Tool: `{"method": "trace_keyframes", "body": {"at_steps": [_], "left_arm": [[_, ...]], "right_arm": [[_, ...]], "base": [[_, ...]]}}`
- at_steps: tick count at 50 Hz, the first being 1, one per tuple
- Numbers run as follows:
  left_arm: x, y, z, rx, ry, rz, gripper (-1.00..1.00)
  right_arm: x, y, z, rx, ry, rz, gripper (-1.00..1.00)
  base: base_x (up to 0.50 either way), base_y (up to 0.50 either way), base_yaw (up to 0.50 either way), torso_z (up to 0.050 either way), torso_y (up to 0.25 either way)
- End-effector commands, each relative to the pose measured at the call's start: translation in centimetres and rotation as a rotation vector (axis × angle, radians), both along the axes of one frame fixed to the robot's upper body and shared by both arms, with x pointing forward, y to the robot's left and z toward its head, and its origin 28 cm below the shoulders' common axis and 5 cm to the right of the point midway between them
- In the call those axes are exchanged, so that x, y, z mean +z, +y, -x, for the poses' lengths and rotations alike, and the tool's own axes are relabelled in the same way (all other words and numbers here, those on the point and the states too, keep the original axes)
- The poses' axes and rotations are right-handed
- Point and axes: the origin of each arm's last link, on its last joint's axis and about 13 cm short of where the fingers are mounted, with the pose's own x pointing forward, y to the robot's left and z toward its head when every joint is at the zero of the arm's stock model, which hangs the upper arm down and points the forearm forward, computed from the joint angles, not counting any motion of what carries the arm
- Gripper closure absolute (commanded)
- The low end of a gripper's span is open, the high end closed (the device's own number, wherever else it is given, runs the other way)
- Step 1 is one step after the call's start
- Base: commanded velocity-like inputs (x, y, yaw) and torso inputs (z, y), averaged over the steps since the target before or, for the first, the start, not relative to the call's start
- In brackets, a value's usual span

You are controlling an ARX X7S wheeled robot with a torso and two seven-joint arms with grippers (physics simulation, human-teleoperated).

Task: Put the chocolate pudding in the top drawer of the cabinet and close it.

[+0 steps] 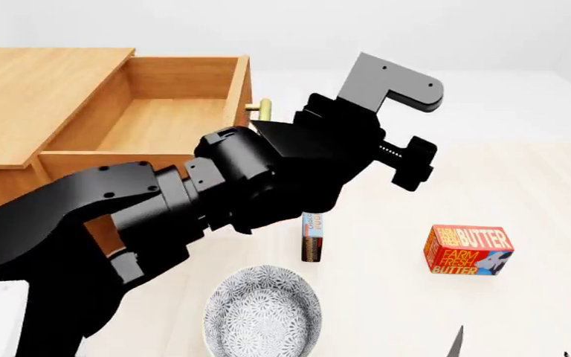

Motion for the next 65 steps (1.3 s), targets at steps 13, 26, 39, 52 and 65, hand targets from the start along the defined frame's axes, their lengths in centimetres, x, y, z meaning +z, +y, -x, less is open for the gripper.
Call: {"method": "trace_keyframes", "body": {"at_steps": [13, 26, 39, 52, 65], "left_arm": [[-3.2, 1.2, -1.2, 0.083, 0.08, -0.049, -1.0], [-4.3, 1.9, -1.8, 0.125, 0.119, -0.056, -1.0], [-4.9, 2.2, -1.9, 0.145, 0.156, -0.055, -1.0], [-5.4, 2.3, -1.8, 0.142, 0.17, -0.075, -1.0], [-6.2, 2.6, -1.9, 0.151, 0.188, -0.089, -1.0]], "right_arm": [[-0.2, 0.1, 0.1, 0.033, 0.005, 0.017, -1.0], [-0.4, 0.1, 0.0, 0.043, 0.015, 0.023, -1.0], [-0.3, 0.0, 0.1, 0.044, 0.011, 0.026, -1.0], [-0.4, 0.1, -0.1, 0.055, 0.017, 0.016, -1.0], [-0.6, 0.2, 0.0, 0.074, 0.03, 0.012, -1.0]], "base": [[0.0, 0.0, 0.0, 0.0, 0.0], [0.0, 0.0, 0.0, 0.0, 0.0], [0.0, 0.0, 0.0, 0.0, 0.0], [0.0, 0.0, 0.0, 0.0, 0.0], [0.0, 0.0, 0.0, 0.0, 0.0]]}}
